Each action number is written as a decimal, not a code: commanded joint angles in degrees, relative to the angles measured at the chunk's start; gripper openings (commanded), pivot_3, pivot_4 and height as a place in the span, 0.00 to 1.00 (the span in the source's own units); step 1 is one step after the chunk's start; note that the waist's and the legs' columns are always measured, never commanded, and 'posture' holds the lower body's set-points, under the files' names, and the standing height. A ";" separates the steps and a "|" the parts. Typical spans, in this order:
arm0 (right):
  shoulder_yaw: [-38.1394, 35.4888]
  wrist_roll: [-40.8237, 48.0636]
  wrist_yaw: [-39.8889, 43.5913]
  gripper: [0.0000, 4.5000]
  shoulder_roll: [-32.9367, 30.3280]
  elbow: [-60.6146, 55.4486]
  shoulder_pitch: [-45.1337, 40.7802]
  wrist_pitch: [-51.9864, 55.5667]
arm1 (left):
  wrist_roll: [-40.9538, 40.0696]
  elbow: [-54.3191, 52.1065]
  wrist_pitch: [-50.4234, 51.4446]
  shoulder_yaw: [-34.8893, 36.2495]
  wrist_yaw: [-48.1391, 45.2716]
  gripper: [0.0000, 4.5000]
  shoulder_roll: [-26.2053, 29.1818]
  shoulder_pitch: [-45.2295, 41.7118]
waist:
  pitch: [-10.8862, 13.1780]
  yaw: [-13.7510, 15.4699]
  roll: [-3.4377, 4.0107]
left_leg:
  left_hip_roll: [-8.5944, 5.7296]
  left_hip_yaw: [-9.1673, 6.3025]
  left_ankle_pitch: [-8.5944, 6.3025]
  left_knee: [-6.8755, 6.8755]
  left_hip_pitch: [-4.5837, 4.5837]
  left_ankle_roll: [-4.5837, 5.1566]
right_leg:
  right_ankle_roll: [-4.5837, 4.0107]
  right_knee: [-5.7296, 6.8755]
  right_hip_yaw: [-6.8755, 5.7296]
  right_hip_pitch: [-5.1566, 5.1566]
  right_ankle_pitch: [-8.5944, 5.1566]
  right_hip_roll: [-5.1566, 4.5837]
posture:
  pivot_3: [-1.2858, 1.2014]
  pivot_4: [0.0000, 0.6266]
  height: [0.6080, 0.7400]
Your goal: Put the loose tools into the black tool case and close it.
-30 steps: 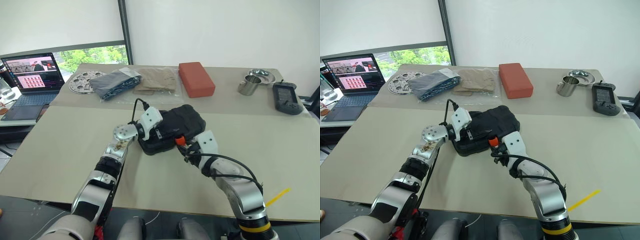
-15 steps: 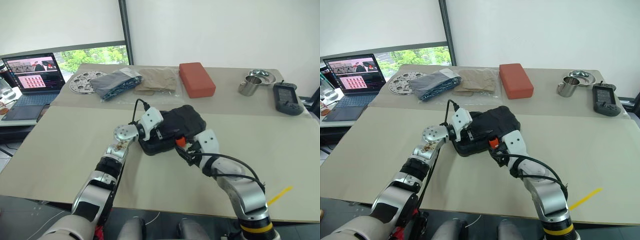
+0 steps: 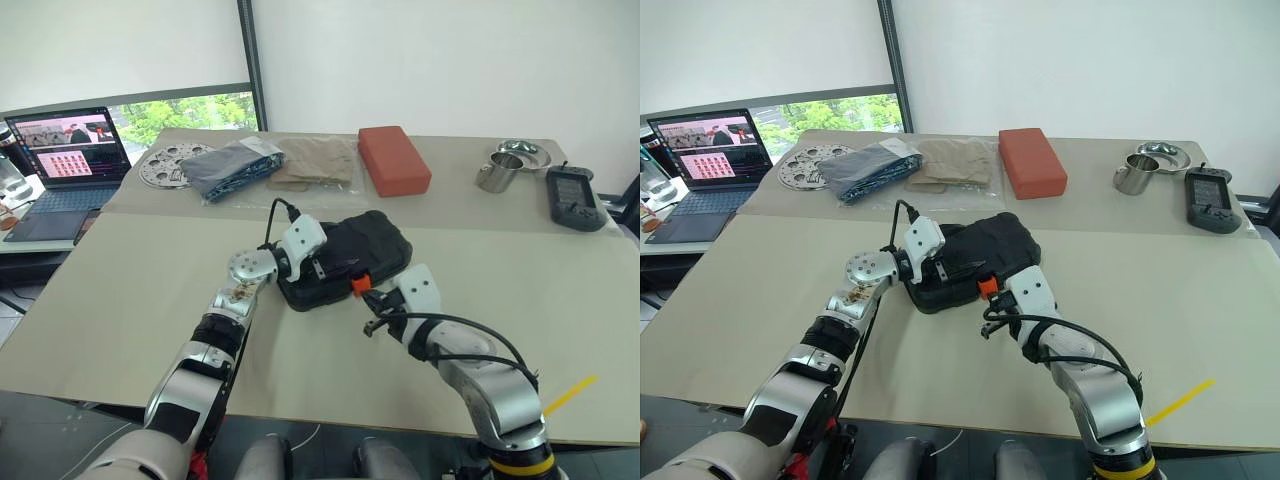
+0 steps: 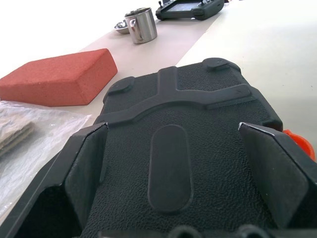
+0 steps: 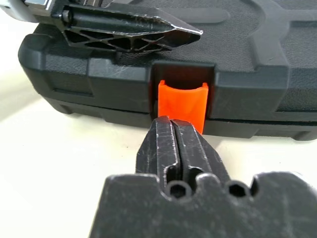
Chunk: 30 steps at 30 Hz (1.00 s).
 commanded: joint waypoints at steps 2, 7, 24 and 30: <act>0.47 -0.12 -0.08 0.01 0.25 0.75 -1.98 -1.45 | 2.21 3.53 1.41 -2.02 -0.35 1.00 0.05 2.47 | 0.00 -0.02 0.00 | 0.00 0.00 0.00 0.00 0.00 0.00 | 0.00 0.00 0.00 0.00 0.00 0.00 | 0.52 0.24 1.00; 1.38 -0.85 -0.22 0.01 0.67 3.98 -3.76 -3.15 | 2.19 3.27 1.56 -2.07 -0.19 1.00 -0.06 2.65 | 0.00 -0.05 -0.01 | 0.00 0.00 0.00 -0.01 0.00 0.00 | 0.00 0.00 0.00 0.00 0.00 0.00 | 0.52 0.24 1.00; 2.58 -2.22 -0.66 0.01 2.38 11.35 -7.90 -7.36 | 2.05 3.00 1.74 -2.18 0.00 1.00 -0.15 2.80 | -0.03 -1.38 -0.11 | 0.03 -0.39 0.04 -0.01 0.14 0.05 | 0.03 0.09 0.02 0.05 0.03 0.02 | 0.52 0.24 1.00; 0.46 -0.09 2.86 0.01 0.84 8.53 -5.68 -7.54 | -1.26 -0.25 3.37 1.00 0.36 1.00 0.43 2.69 | -0.07 -1.23 -0.04 | 0.00 -0.41 0.04 -0.01 0.01 0.05 | 0.03 0.04 0.01 0.00 0.03 -0.01 | 0.52 0.24 1.00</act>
